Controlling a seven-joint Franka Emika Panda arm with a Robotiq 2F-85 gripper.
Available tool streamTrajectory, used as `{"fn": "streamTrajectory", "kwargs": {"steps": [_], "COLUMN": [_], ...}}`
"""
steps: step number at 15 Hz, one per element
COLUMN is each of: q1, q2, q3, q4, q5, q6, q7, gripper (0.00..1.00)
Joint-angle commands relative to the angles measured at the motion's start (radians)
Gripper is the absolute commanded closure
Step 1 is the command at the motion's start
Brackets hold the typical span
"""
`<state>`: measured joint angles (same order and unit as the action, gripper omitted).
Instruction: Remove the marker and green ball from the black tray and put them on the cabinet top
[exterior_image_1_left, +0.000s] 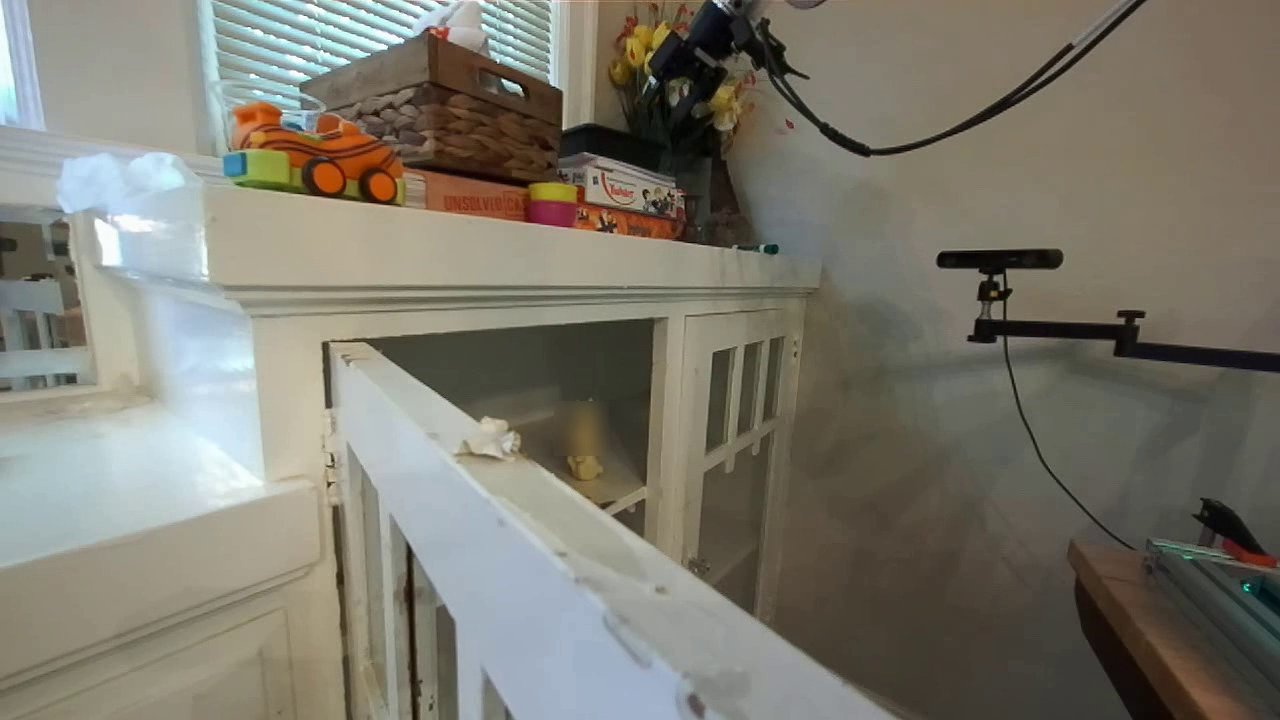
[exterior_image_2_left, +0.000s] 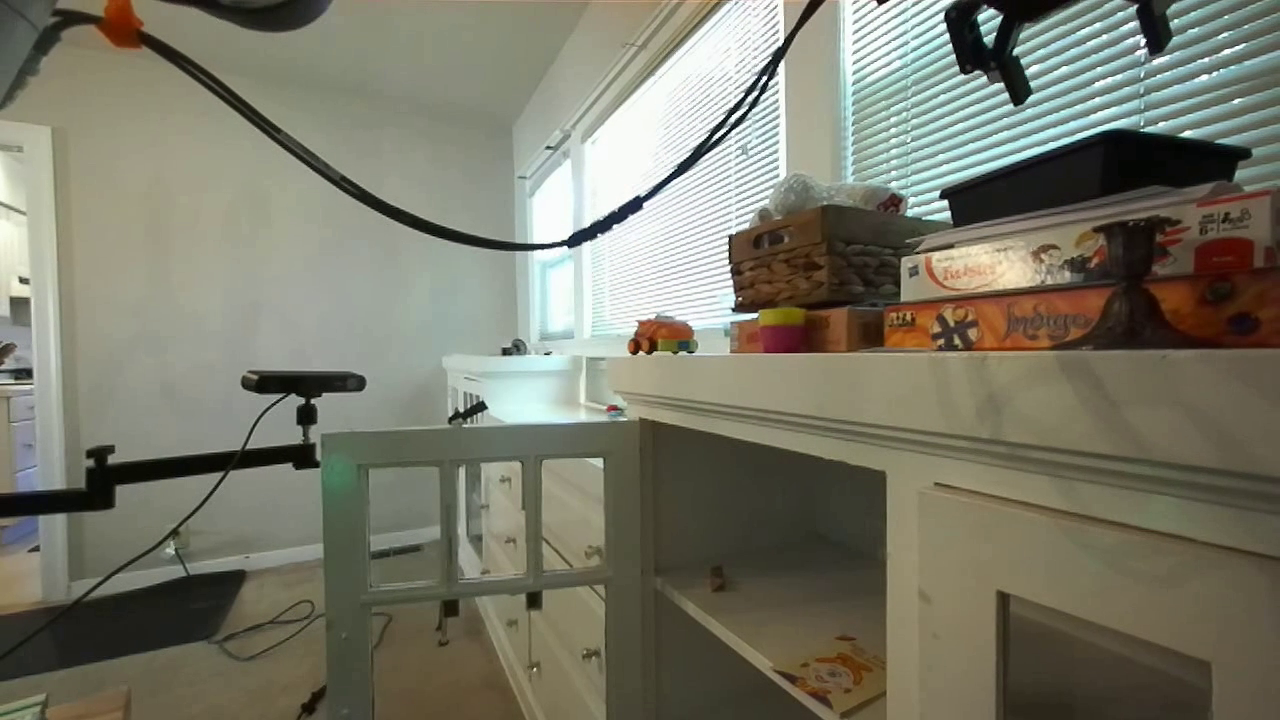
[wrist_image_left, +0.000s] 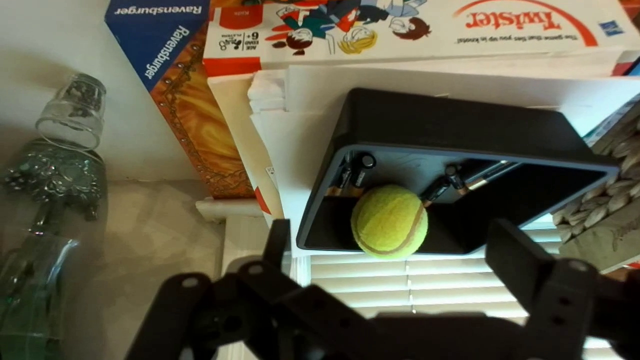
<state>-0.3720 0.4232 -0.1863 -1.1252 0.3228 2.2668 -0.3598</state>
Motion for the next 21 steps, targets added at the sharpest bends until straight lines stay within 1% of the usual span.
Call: {"fn": "streamTrajectory", "kwargs": {"steps": [1, 10, 16, 21], "q1": [-0.039, -0.058, -0.058, -0.063], "q2": [0.102, 0.261, 0.353, 0.417], "q3": [0.036, 0.092, 0.098, 0.112], "q4": [0.151, 0.362, 0.488, 0.572], "q5": [-0.019, -0.042, -0.089, -0.115], "q6": [-0.041, -0.073, -0.073, -0.094], "q7": [0.046, 0.054, 0.072, 0.082], "gripper": [0.0, 0.0, 0.0, 0.0]}}
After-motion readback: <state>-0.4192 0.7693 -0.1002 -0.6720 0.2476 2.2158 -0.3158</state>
